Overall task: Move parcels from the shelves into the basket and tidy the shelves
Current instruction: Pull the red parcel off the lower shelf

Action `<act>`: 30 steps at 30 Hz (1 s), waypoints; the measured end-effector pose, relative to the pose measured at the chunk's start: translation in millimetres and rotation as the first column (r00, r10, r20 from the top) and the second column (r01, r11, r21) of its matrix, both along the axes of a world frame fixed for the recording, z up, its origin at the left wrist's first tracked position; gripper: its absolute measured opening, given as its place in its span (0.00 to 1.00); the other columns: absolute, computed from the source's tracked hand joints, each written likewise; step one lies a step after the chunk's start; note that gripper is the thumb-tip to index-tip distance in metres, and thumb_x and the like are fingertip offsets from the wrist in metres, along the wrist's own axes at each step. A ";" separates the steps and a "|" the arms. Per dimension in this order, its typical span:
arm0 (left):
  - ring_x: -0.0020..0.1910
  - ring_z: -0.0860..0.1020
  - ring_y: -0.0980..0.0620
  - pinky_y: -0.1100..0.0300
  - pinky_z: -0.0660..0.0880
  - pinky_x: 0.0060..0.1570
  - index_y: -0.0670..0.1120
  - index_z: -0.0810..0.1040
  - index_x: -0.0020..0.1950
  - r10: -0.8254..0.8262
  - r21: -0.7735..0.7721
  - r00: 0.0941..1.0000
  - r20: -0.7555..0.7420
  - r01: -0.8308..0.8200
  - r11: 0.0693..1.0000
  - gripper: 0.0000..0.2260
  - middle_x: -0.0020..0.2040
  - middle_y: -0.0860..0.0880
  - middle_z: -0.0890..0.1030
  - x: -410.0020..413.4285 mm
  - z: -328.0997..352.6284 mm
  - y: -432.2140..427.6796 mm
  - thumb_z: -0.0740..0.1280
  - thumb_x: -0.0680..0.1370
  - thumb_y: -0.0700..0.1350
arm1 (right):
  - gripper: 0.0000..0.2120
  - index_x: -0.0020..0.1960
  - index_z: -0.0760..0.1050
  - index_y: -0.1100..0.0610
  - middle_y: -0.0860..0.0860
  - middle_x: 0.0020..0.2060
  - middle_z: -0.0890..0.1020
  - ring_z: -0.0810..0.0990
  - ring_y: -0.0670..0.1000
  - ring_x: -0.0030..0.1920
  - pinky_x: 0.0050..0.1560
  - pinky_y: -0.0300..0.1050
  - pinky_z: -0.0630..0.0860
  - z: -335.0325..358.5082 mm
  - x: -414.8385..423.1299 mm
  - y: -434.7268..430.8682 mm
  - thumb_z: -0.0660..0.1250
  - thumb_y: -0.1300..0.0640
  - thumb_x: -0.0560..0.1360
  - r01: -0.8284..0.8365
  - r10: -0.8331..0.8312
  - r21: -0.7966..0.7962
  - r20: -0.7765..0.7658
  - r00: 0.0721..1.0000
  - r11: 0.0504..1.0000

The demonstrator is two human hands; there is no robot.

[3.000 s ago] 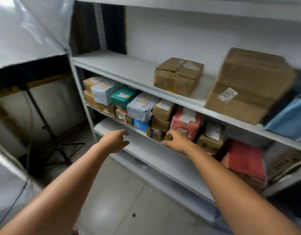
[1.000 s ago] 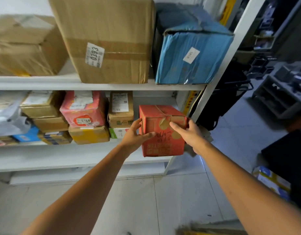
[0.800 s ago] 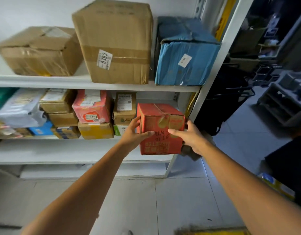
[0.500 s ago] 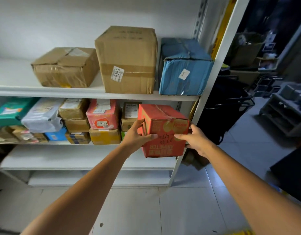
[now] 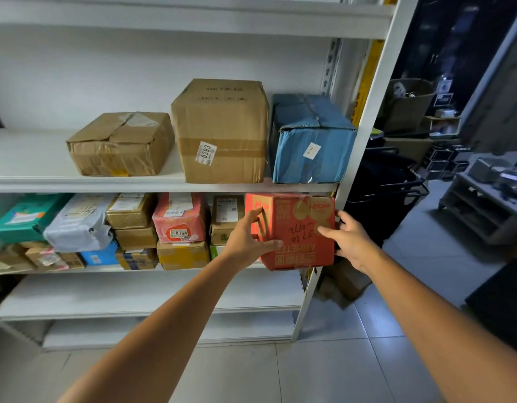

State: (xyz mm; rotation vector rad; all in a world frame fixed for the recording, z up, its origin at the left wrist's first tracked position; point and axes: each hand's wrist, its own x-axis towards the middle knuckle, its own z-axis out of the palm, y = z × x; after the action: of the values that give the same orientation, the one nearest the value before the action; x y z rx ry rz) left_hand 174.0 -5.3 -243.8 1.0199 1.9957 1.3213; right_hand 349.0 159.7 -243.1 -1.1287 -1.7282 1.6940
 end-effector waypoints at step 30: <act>0.54 0.78 0.49 0.56 0.76 0.36 0.55 0.66 0.69 -0.026 0.005 0.931 0.363 0.026 1.000 0.33 0.58 0.48 0.78 -22.7 -10.4 -19.1 0.72 0.72 0.30 | 0.28 0.66 0.68 0.56 0.35 0.50 0.73 0.71 0.23 0.48 0.45 0.19 0.67 -16.7 12.8 -72.7 0.77 0.57 0.71 -0.013 -0.060 0.585 0.105 0.993 0.811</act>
State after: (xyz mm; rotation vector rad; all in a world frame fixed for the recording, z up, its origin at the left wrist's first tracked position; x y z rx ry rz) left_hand 151.3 -24.4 -254.2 0.7337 1.6965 1.3811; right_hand 361.9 87.0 -259.8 -0.9553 -2.0939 0.9607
